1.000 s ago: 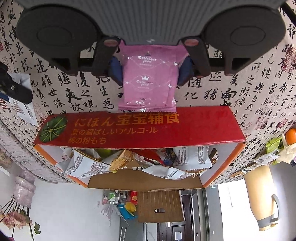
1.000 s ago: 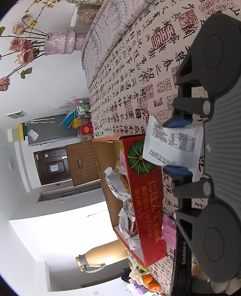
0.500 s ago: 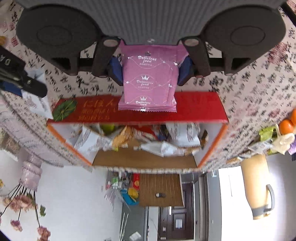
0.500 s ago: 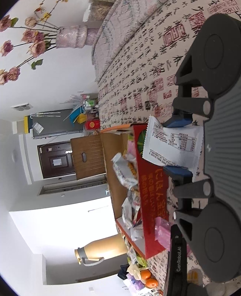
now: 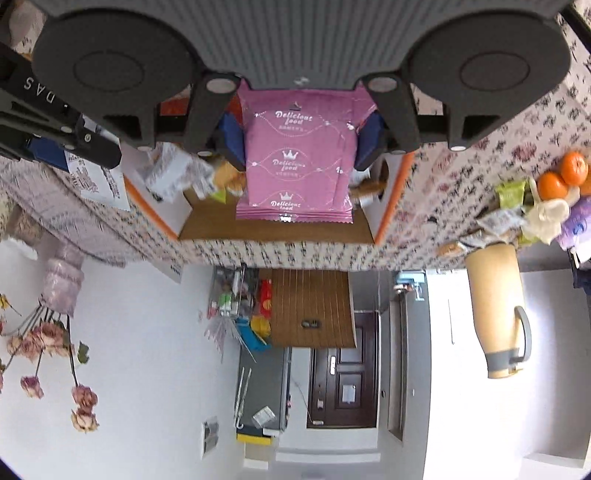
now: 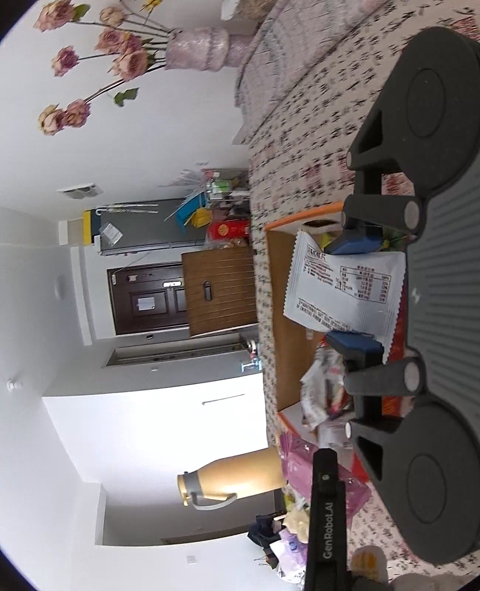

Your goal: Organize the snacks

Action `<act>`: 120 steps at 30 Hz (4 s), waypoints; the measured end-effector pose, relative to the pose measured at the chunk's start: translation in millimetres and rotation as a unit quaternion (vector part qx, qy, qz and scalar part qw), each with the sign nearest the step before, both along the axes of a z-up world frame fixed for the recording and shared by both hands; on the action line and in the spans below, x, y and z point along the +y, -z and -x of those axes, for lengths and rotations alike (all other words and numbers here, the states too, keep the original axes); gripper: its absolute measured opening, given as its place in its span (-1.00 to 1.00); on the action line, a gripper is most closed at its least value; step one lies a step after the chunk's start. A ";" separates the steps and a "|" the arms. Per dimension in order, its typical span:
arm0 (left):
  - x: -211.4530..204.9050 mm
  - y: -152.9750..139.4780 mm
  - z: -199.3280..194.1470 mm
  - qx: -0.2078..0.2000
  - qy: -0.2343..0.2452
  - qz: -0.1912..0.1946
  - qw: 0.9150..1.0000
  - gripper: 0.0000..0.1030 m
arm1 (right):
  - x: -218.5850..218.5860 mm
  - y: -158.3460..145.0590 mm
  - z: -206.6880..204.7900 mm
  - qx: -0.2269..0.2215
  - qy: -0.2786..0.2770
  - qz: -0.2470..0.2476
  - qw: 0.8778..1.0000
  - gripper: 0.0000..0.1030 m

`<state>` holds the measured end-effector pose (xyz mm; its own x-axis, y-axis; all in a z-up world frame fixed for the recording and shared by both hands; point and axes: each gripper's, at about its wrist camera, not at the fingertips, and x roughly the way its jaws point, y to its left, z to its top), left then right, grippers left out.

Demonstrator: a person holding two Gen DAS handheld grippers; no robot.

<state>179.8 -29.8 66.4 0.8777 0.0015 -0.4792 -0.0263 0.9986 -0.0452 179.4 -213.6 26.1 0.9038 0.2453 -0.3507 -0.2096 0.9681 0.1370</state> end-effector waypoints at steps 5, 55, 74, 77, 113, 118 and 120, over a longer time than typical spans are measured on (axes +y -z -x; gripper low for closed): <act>4.7 -9.2 -16.1 -0.014 -0.009 0.002 1.000 0.22 | 9.3 -10.3 -18.7 -0.012 -0.004 0.004 1.000 -0.17; 44.8 12.8 -83.9 -0.031 -0.063 0.053 0.996 1.00 | 14.1 15.4 -108.7 0.012 -0.007 -0.038 0.999 1.00; 33.7 -18.4 -10.2 -0.070 -0.058 0.023 0.996 1.00 | 8.3 -12.1 -48.9 -0.010 0.003 -0.028 1.000 1.00; 32.5 -19.4 7.8 -0.072 -0.057 0.019 0.996 1.00 | 6.7 -13.4 -31.5 -0.008 0.002 -0.026 1.000 1.00; 28.0 49.0 131.6 -0.001 -0.007 0.003 1.000 1.00 | 2.2 31.2 112.1 0.058 0.001 0.015 0.998 1.00; 27.1 54.0 134.7 0.004 -0.004 0.002 1.000 1.00 | 1.6 35.5 114.8 0.066 0.005 0.018 0.998 1.00; 27.1 55.4 135.0 0.006 -0.003 0.001 1.000 1.00 | 1.1 37.4 115.1 0.069 0.006 0.019 0.997 1.00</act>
<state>44.8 -2.7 11.1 0.8716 0.0056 -0.4902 -0.0331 0.9983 -0.0474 64.2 -212.5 -11.2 0.8493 0.2190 -0.4803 -0.1799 0.9755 0.1267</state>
